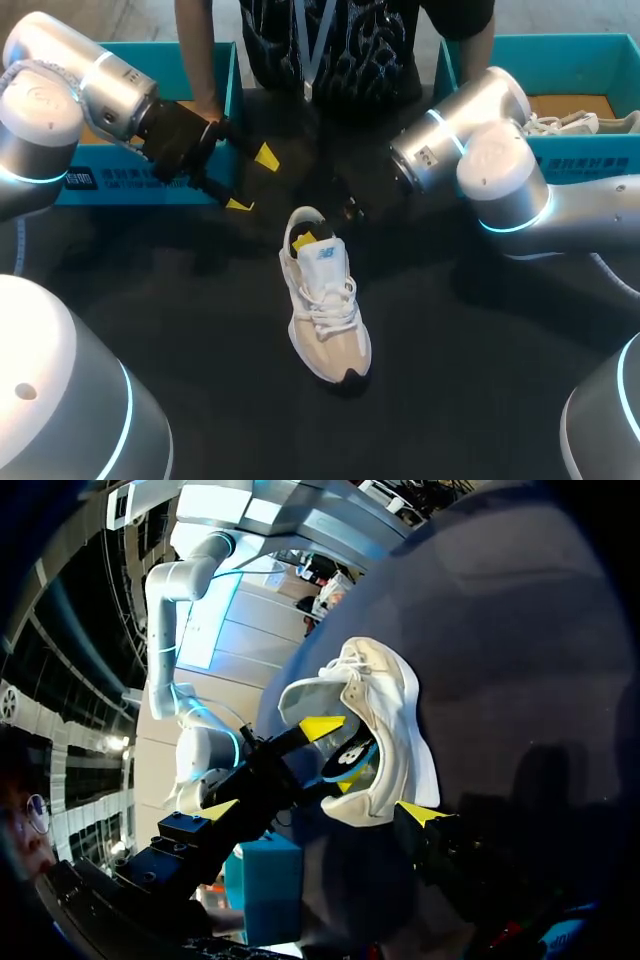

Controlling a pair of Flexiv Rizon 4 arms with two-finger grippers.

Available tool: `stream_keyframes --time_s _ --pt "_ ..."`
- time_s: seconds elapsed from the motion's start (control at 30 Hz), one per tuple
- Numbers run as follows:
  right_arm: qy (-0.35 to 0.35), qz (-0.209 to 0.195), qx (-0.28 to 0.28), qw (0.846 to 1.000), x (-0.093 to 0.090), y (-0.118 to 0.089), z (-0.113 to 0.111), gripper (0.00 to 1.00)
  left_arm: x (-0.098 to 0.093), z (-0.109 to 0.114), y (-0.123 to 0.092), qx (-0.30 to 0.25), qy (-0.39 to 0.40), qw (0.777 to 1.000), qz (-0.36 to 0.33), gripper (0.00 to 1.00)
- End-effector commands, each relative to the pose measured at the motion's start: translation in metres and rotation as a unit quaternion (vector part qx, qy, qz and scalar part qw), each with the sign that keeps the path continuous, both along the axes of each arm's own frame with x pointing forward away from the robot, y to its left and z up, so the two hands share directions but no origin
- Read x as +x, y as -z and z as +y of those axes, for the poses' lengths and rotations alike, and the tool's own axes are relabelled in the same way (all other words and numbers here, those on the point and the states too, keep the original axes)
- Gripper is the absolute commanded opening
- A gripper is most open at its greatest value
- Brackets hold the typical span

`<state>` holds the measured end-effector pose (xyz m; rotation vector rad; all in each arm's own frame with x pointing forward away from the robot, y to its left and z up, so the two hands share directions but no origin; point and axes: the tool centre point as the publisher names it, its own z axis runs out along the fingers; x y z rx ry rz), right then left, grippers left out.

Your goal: Take the shoe out of the shoebox, open the shoe tongue, remove and reinsert the insole, then place the shoe into the shoebox

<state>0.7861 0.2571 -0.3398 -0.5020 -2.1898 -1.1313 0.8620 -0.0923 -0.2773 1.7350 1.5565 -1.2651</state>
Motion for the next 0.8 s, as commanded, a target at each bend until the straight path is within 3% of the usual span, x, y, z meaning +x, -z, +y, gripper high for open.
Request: stream_keyframes --time_s 0.03,0.6,0.8 --pt "0.007 -0.012 -0.006 1.000 -0.003 -0.010 -0.001 0.50 -0.001 0.000 0.002 -0.001 -0.001 1.000 0.001 1.00" --pt "0.044 -0.071 -0.004 0.996 0.010 -0.026 -0.001 0.71 -0.002 0.004 0.003 -0.002 -0.002 1.000 0.001 1.00" --pt "0.060 -0.094 -0.005 0.994 0.013 -0.043 -0.001 0.70 0.000 0.005 0.003 -0.003 -0.001 1.000 0.001 1.00"
